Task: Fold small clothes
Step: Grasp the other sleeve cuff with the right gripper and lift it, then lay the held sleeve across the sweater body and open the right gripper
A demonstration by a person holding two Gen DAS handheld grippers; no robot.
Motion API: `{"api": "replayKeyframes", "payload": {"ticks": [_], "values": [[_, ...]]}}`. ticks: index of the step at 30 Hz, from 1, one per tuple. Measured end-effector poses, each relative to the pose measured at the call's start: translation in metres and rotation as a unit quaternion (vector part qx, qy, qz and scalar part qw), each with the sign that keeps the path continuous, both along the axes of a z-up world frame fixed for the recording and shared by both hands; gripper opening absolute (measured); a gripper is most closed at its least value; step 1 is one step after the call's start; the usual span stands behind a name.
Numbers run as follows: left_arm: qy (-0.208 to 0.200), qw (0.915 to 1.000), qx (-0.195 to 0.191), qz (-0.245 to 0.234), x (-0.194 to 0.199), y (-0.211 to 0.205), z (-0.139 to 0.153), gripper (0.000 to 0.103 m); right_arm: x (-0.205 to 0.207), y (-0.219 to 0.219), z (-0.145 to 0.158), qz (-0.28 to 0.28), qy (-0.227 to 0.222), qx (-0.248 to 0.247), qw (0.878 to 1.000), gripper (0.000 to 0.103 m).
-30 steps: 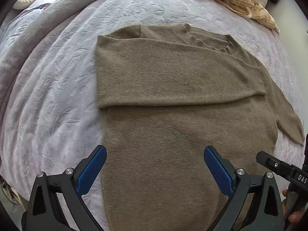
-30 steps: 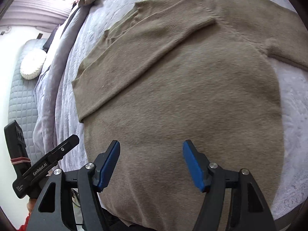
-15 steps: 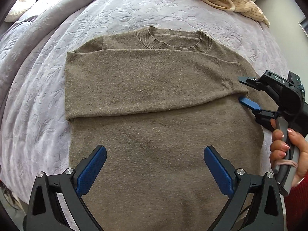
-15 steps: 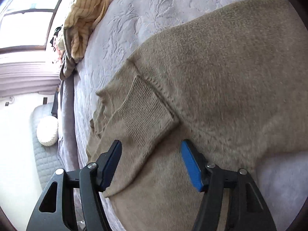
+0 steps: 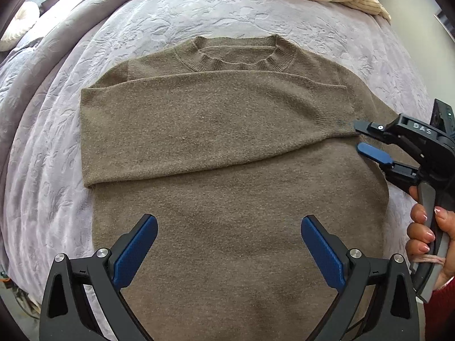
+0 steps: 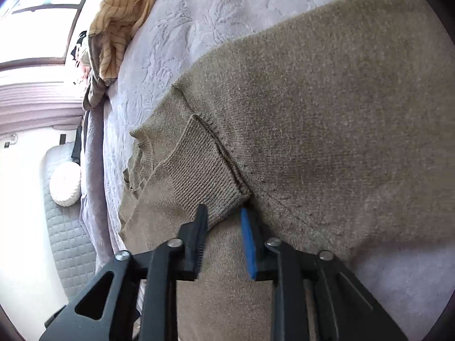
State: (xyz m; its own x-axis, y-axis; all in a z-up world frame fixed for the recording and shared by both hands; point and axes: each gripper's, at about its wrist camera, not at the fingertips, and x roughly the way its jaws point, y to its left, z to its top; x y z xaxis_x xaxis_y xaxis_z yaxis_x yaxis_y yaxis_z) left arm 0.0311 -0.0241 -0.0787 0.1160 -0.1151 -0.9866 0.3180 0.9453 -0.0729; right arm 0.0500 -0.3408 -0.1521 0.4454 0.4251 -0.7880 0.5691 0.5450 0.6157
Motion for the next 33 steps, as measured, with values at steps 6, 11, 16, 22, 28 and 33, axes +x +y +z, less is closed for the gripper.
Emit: {"api": "replayKeyframes", "payload": {"ticks": [6,11,16,22,28,33], "values": [[0.003,0.9994,-0.005,-0.033,-0.008,-0.029,-0.001,0.101,-0.07,-0.041,0.021,-0.052,-0.006,-0.002,0.999,0.054],[0.005,0.9983,0.0,-0.058,-0.014,-0.051,-0.006,0.101,-0.142,-0.103,0.036,-0.152,-0.015,-0.037,0.987,0.054],[0.012,0.9974,0.001,-0.071,-0.016,-0.069,-0.011,0.101,-0.206,-0.166,0.046,-0.279,-0.004,-0.07,0.958,0.054],[0.011,0.9965,-0.001,-0.083,-0.015,-0.086,-0.013,0.101,-0.248,-0.209,0.048,-0.391,-0.026,-0.05,0.919,0.054],[0.01,0.9967,-0.005,-0.081,-0.01,-0.088,-0.013,0.101,-0.232,-0.229,0.027,-0.421,-0.095,0.058,0.9,0.015],[0.012,0.9982,-0.011,-0.058,-0.003,-0.068,-0.013,0.101,-0.197,-0.213,0.03,-0.388,-0.185,0.133,0.893,0.006]]}}
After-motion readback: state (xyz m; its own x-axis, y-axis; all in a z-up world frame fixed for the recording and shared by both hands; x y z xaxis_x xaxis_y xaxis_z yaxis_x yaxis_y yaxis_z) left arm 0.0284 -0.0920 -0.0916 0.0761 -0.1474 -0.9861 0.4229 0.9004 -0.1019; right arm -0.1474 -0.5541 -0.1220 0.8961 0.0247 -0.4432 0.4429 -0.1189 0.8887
